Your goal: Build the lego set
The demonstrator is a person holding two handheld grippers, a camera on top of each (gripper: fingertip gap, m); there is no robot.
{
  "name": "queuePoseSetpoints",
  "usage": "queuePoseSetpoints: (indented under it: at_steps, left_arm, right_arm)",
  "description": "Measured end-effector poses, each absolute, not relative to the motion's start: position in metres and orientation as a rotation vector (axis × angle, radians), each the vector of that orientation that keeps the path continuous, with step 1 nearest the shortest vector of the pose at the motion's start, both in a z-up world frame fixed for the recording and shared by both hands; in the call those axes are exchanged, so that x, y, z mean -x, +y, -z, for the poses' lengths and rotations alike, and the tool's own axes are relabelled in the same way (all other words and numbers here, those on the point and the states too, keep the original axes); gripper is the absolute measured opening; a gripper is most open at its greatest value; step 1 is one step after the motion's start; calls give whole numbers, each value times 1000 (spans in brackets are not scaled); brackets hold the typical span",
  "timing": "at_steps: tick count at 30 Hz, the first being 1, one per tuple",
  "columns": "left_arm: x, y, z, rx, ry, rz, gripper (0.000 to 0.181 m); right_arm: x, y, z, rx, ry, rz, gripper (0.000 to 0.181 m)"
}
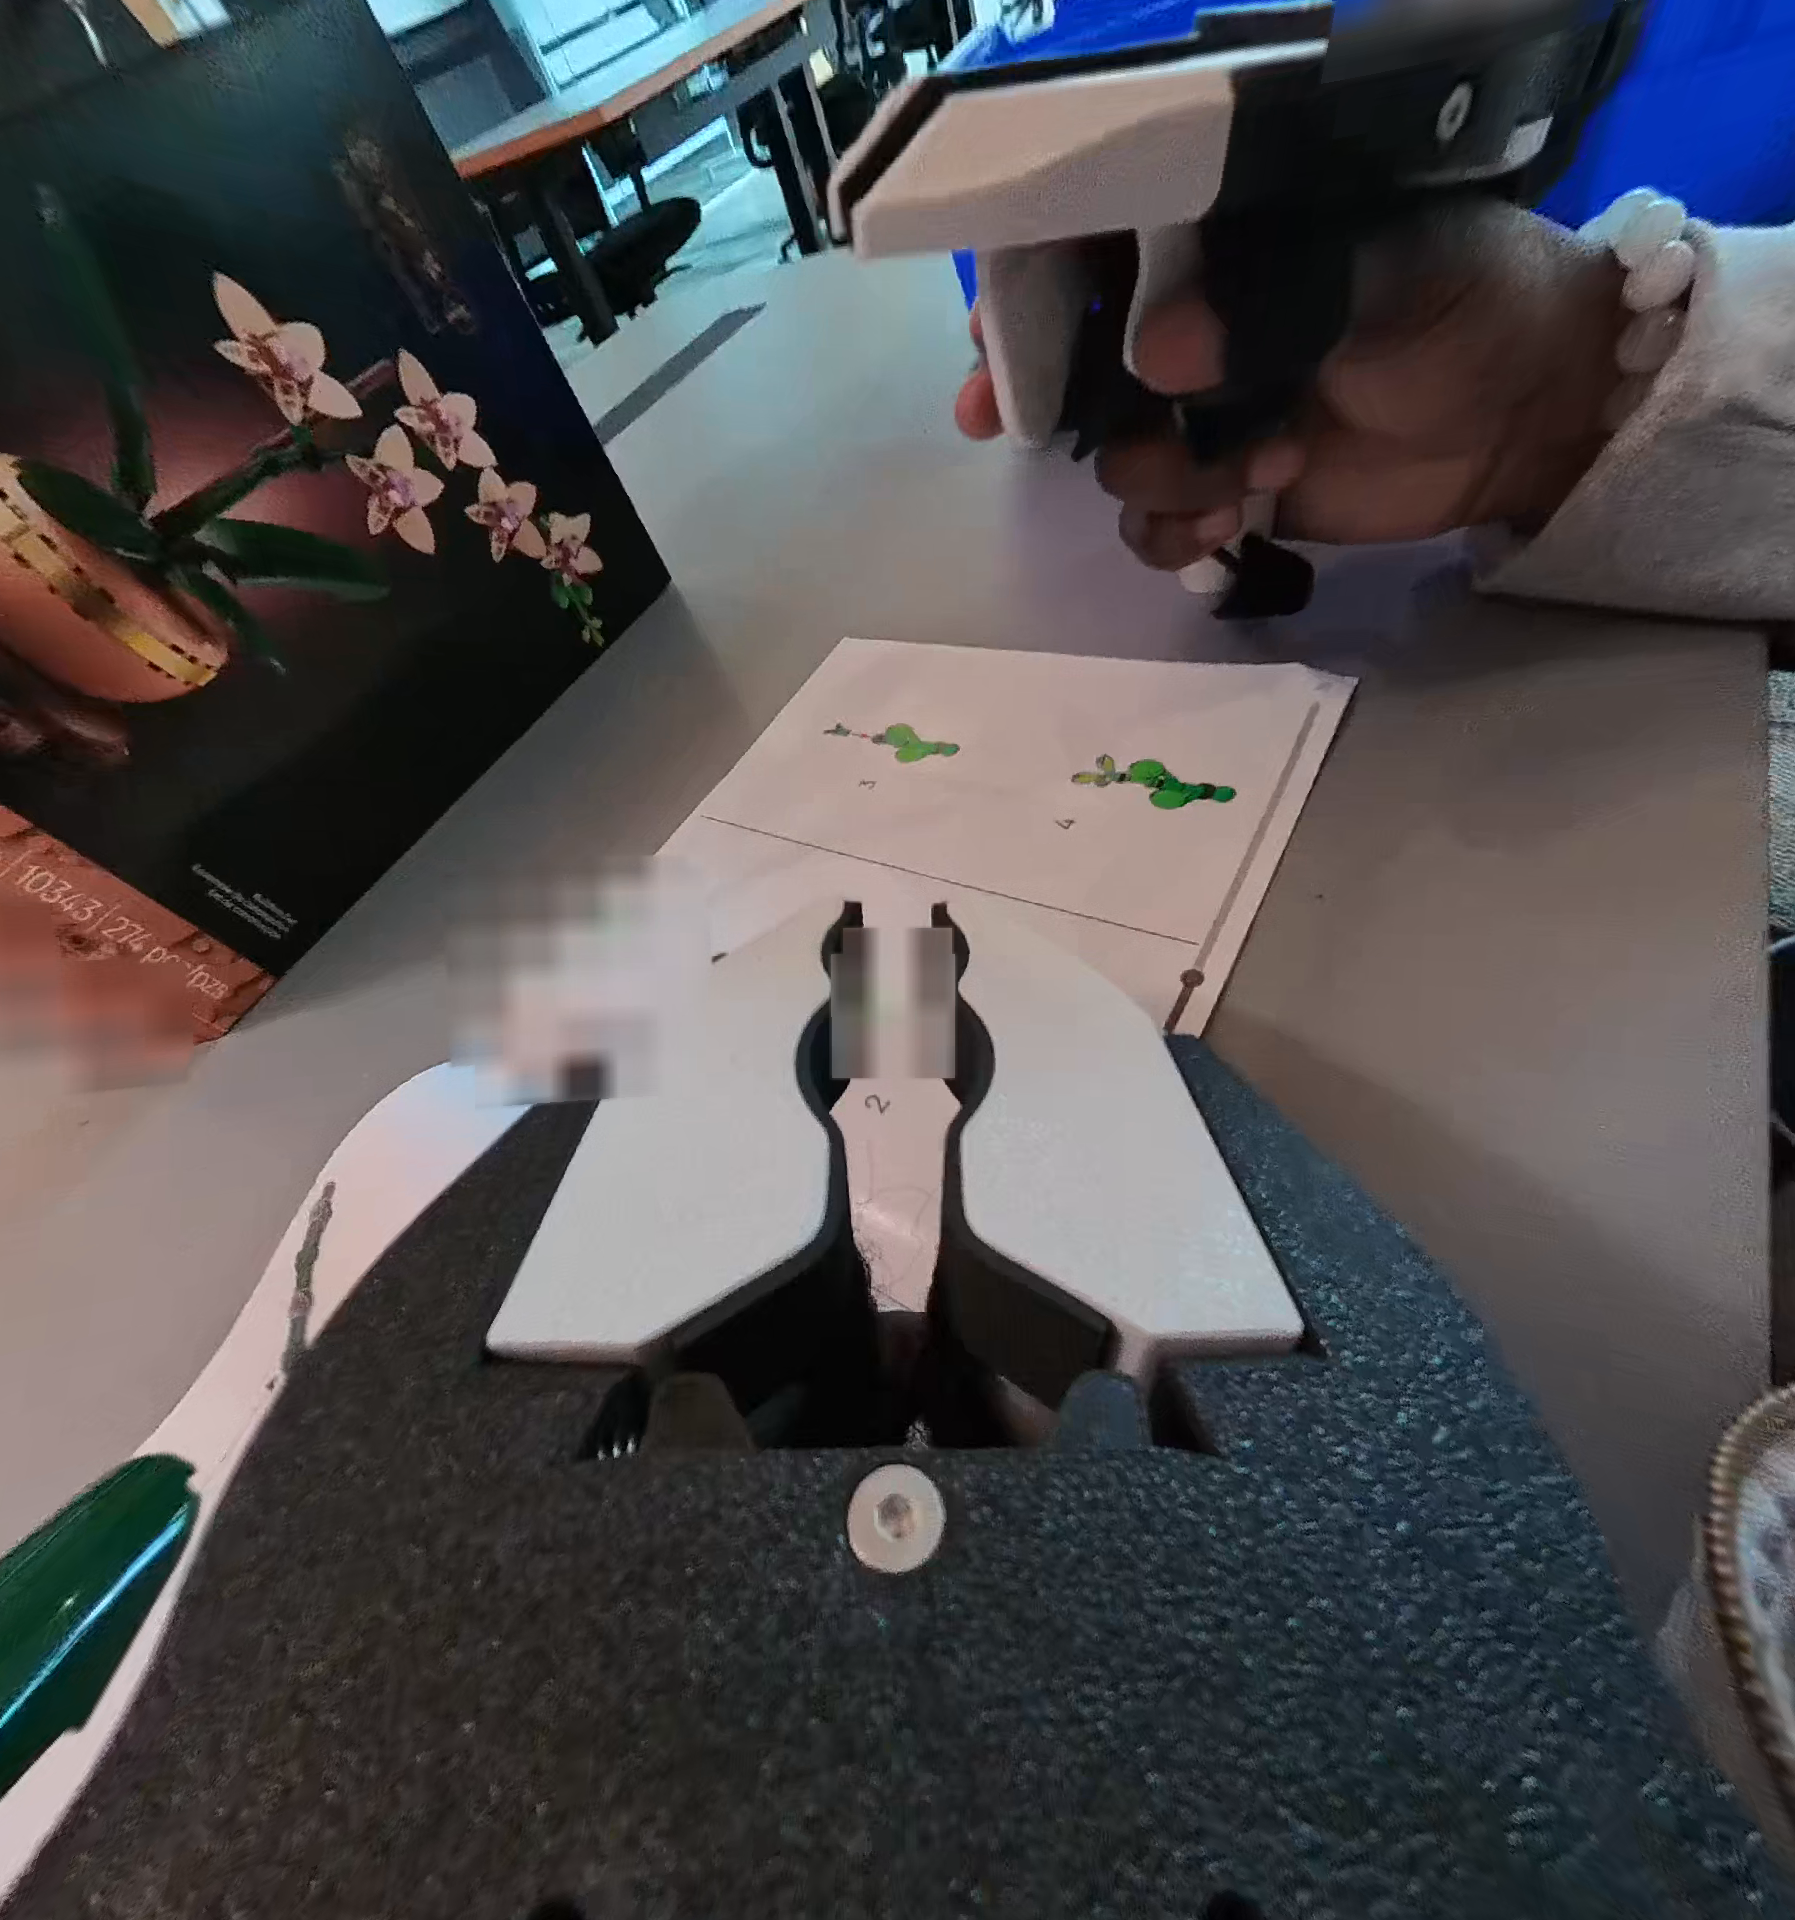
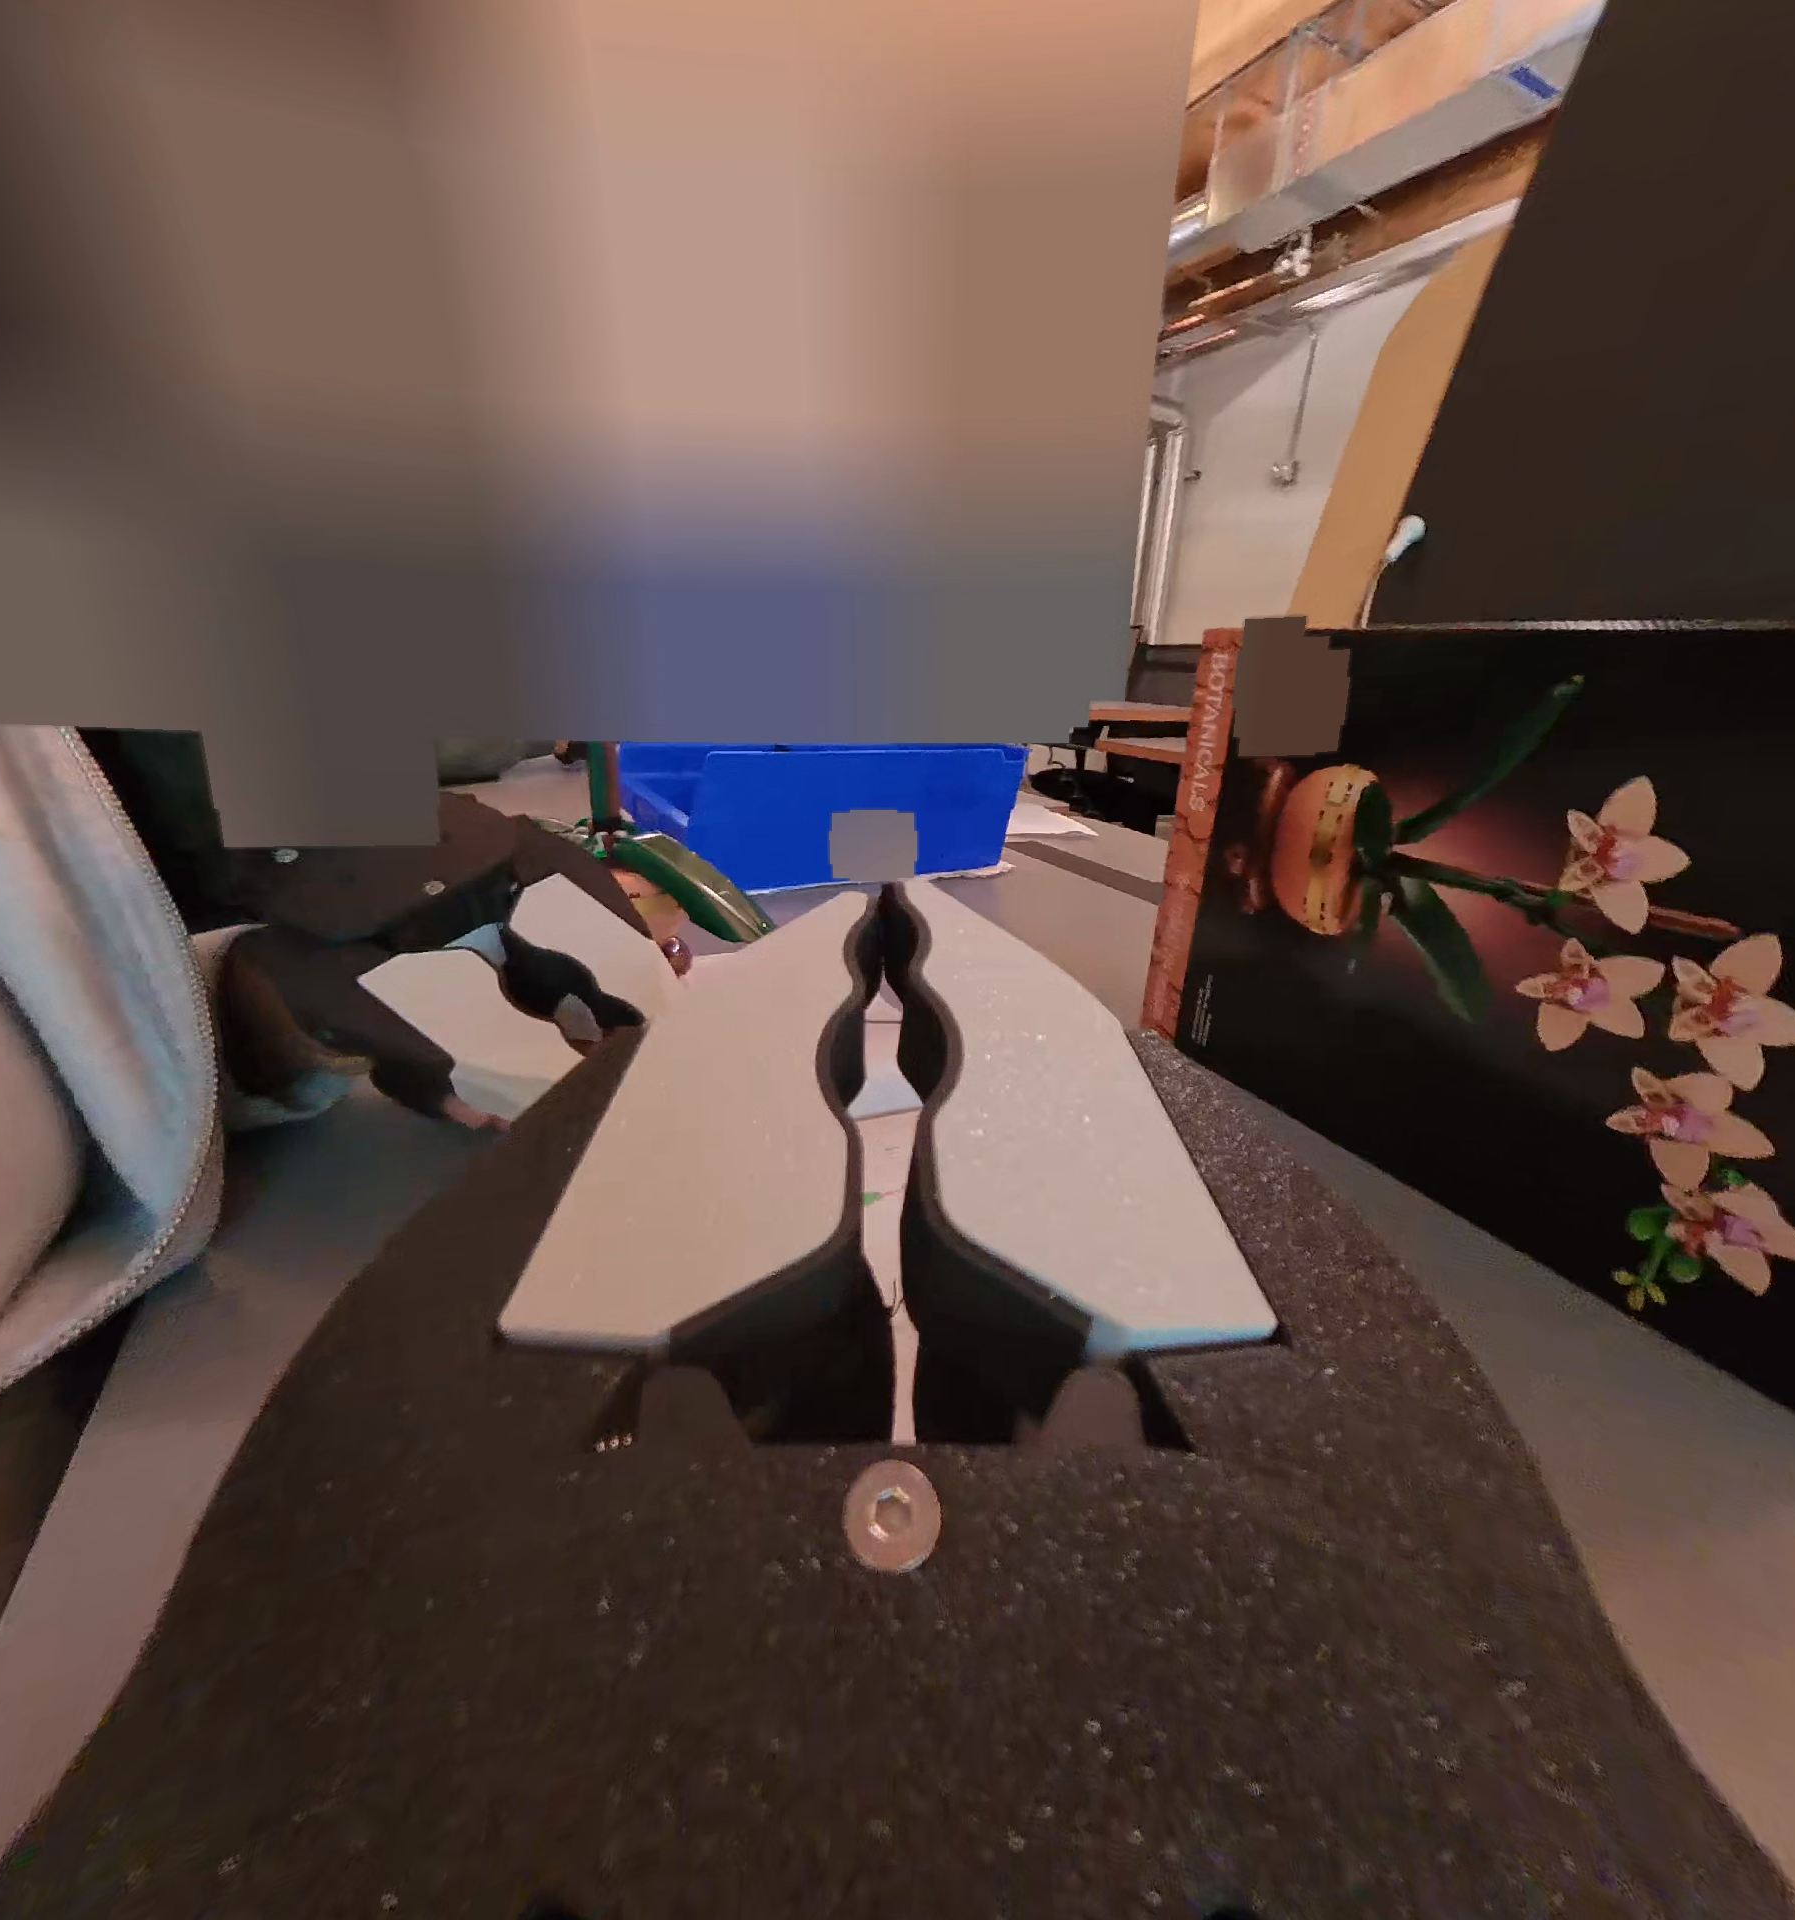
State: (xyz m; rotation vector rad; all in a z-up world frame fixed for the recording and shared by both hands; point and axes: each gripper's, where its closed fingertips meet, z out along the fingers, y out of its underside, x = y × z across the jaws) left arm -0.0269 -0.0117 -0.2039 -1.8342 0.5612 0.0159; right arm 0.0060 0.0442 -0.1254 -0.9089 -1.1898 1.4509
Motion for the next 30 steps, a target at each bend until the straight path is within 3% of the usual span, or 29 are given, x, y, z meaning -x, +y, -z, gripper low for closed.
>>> queuePoseSetpoints:
  at_steps: [3, 6, 8, 9, 10, 18, 20, 23, 26, 30]
  left_arm:
    - [27, -10, 210, 1887, 557, 29, 14]
    - [28, -9, 211, 1899, 548, 37, 20]
    - [28, -10, 208, 1878, 547, 41, 23]
    - [28, -11, 206, 1863, 539, 44, 23]
    - [29, -11, 203, 1847, 530, 51, 21]
    - [35, -13, 192, 1804, 442, 186, 1]
    - [38, -11, 194, 1831, 404, 203, 0]
    - [44, -6, 200, 1887, 355, 194, 3]
    - [45, 0, 202, 1916, 347, 162, 8]
    - [27, 15, 178, 1869, 348, 200, 12]
  right_arm:
    - [-6, 47, 127, 920, -1152, -1492, 10]
    - [-1, 46, 129, 950, -1141, -1542, 40]
    - [3, 41, 137, 990, -1219, -1529, 31]
    - [4, 40, 141, 996, -1262, -1493, 5]
    - [5, 39, 144, 991, -1294, -1456, 2]
    - [9, 32, 145, 939, -1331, -1429, 19]
    - [10, 36, 145, 964, -1308, -1415, 18]
    - [8, 36, 145, 968, -1312, -1440, 2]
    - [2, 35, 135, 941, -1258, -1509, 5]
    - [-39, 36, 68, 908, -1098, -1717, 10]
